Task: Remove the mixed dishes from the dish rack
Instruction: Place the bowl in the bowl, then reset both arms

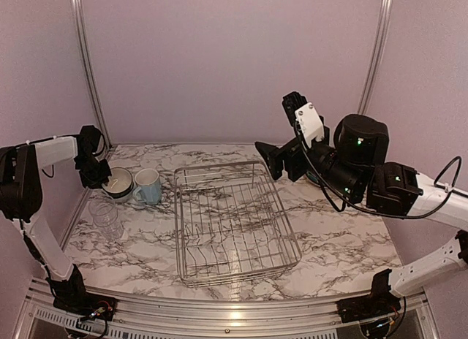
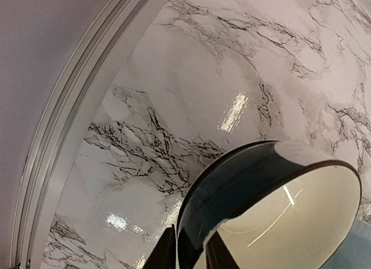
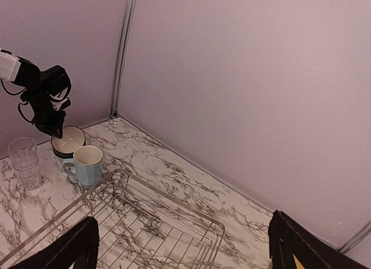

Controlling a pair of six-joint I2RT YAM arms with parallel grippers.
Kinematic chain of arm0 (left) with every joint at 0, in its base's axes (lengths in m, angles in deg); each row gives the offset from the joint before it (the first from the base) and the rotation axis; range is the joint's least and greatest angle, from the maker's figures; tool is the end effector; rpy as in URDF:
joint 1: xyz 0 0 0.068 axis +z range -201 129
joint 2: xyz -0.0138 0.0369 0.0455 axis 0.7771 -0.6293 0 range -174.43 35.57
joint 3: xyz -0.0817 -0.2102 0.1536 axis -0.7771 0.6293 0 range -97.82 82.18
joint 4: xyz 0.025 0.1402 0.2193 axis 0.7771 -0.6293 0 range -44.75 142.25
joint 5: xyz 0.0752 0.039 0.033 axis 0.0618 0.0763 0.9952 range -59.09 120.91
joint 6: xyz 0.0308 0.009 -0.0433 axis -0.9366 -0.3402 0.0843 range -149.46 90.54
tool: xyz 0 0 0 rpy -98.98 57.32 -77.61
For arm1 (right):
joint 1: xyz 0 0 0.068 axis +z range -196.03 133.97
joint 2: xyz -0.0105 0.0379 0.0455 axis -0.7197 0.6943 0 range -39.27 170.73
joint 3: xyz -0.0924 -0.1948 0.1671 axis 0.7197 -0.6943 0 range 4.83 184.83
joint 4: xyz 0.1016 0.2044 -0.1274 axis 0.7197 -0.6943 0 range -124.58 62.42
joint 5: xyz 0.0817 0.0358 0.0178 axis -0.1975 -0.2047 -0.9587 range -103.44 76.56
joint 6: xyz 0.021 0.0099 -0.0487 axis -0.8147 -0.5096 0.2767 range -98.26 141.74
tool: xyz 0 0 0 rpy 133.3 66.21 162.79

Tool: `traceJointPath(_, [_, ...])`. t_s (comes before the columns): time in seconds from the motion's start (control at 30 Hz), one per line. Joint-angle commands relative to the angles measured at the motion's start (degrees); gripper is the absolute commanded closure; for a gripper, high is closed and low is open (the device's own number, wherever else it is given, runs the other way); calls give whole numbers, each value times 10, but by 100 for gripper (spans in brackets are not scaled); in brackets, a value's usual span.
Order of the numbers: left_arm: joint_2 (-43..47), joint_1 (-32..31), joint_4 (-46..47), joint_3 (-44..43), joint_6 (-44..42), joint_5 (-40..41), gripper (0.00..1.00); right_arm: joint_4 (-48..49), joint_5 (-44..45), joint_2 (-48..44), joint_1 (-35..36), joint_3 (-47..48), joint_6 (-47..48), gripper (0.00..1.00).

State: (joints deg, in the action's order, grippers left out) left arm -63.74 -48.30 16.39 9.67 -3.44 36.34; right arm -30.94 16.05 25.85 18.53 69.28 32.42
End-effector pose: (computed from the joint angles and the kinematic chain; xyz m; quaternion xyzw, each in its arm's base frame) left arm 0.3582 0.0203 0.2200 -0.2515 0.9375 -0.0026 0.2405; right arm 0.1273 0.2267 0.4027 -0.2944 0.6663 0.1326 0.6722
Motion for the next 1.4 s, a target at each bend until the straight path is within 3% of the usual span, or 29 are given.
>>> traceJointPath(0.0, [14,2,13,-11,-8,2,75,17,3,-11,-10,-2,-11,1])
traceJointPath(0.17, [57,2,-4,-22,-13,15,52,2,35,-8,-25,9,-54,1])
traceJointPath(0.27, [98,2,-17,-33,-16,20,36,-34,84,-4,-51,24,-127,1])
traceJointPath(0.47, [207,1,-35,-92,-21,-5,13,-150,48,1,-175,68,-248,2])
traceJointPath(0.73, [379,-10,69,-116,-60,-103,3,-266,41,-42,-306,105,-319,1])
traceJointPath(1.03, [579,-11,277,-45,-82,-161,1,-275,52,-145,-312,158,-240,2])
traceJointPath(1.37, [614,-11,327,-3,-54,-141,1,-207,16,-238,-312,138,-157,2])
